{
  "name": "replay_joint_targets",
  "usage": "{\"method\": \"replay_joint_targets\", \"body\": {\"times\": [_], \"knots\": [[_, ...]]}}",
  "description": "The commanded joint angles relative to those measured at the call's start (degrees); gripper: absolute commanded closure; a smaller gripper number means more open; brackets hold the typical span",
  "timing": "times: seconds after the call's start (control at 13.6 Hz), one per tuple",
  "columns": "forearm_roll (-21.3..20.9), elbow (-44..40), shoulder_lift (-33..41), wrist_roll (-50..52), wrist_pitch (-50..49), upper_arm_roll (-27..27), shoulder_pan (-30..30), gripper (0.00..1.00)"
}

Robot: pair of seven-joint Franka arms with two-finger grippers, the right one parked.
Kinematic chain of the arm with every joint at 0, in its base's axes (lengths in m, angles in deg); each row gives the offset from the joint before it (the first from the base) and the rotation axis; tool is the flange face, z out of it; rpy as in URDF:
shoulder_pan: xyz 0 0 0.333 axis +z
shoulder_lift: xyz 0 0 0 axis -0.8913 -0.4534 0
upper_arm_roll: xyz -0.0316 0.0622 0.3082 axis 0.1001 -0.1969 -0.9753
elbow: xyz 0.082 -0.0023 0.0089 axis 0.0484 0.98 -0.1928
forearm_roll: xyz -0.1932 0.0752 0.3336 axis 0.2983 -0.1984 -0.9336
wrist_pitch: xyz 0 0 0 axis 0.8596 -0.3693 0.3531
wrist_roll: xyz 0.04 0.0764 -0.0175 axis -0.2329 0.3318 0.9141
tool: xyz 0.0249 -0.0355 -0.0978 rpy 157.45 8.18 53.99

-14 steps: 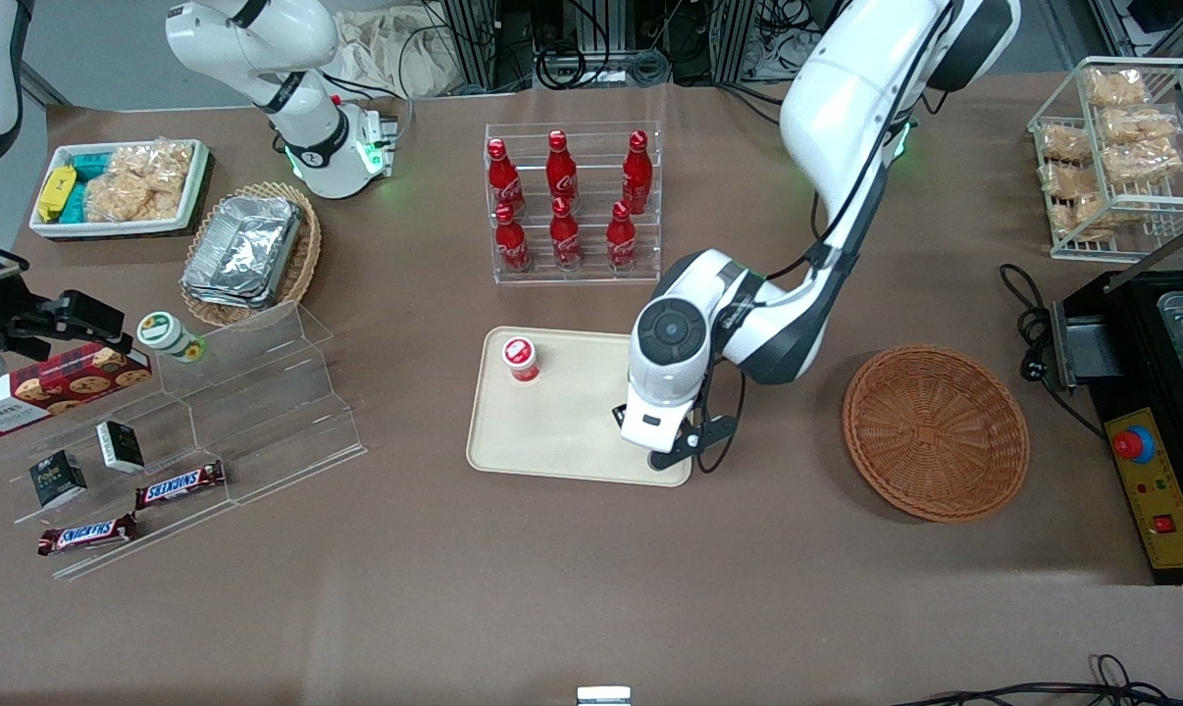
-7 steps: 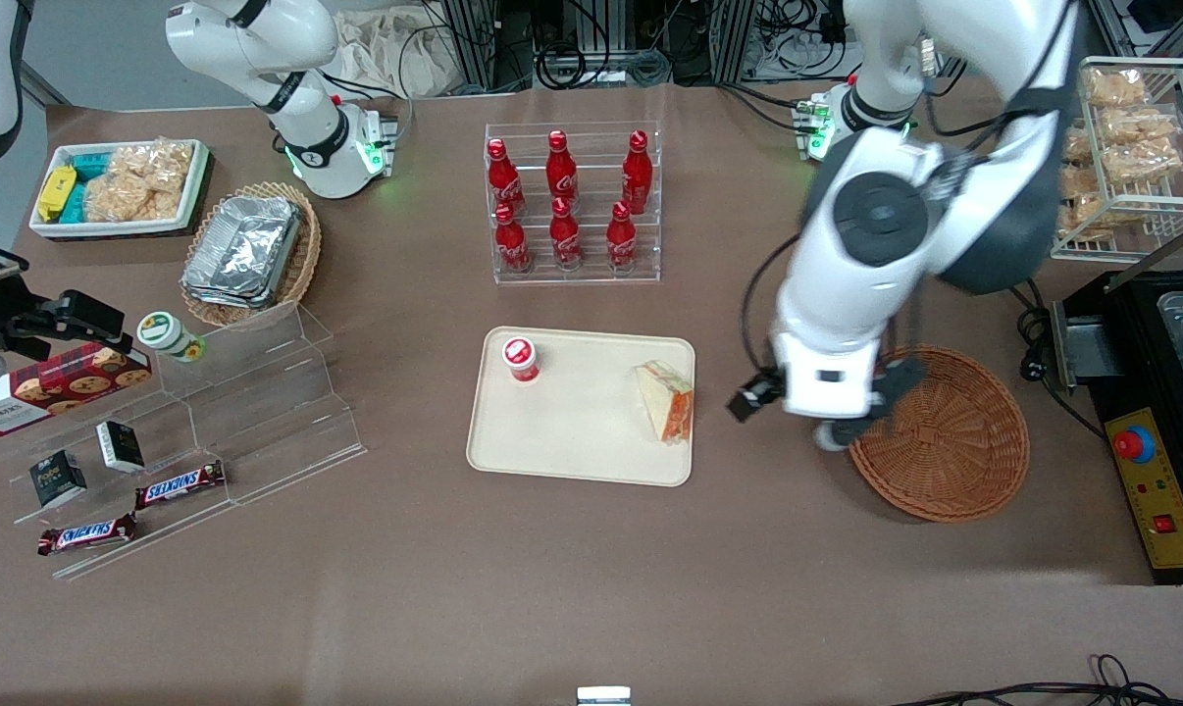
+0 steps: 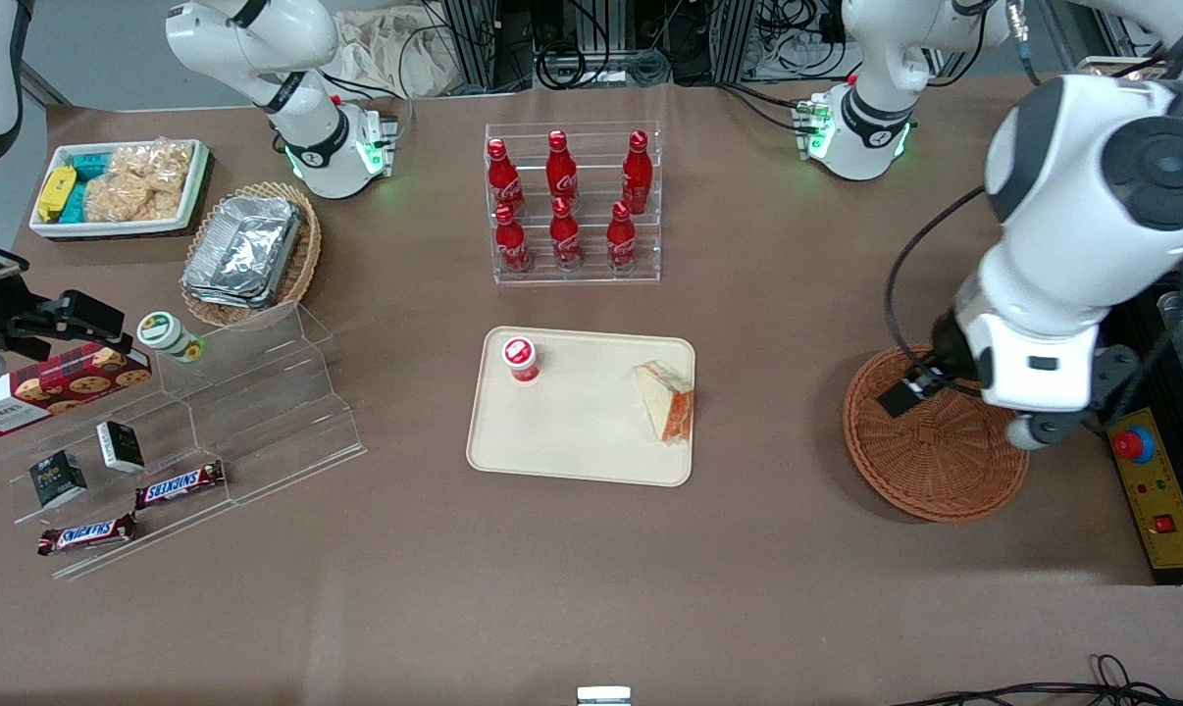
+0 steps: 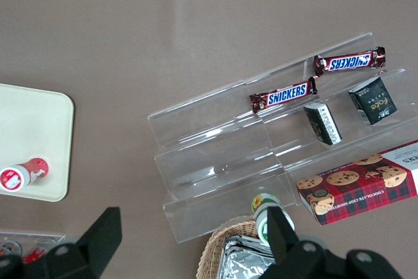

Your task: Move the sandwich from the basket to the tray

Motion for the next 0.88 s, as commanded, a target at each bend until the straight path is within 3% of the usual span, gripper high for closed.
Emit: {"method": "replay_joint_targets", "body": {"times": [0.0,0.29,0.51,0.81], "knots": [[1.5,2.0,2.8,-8.8,-2.6,0.8,4.7,0.00],[2.5,2.0,4.7,-25.9,-5.8,0.4,10.6,0.00],[3.9,3.6,6.9,-37.6,-6.7,-4.4,10.8,0.00],[6.3,10.1,14.4,-42.7,-6.7,-6.1,11.2,0.00]]}}
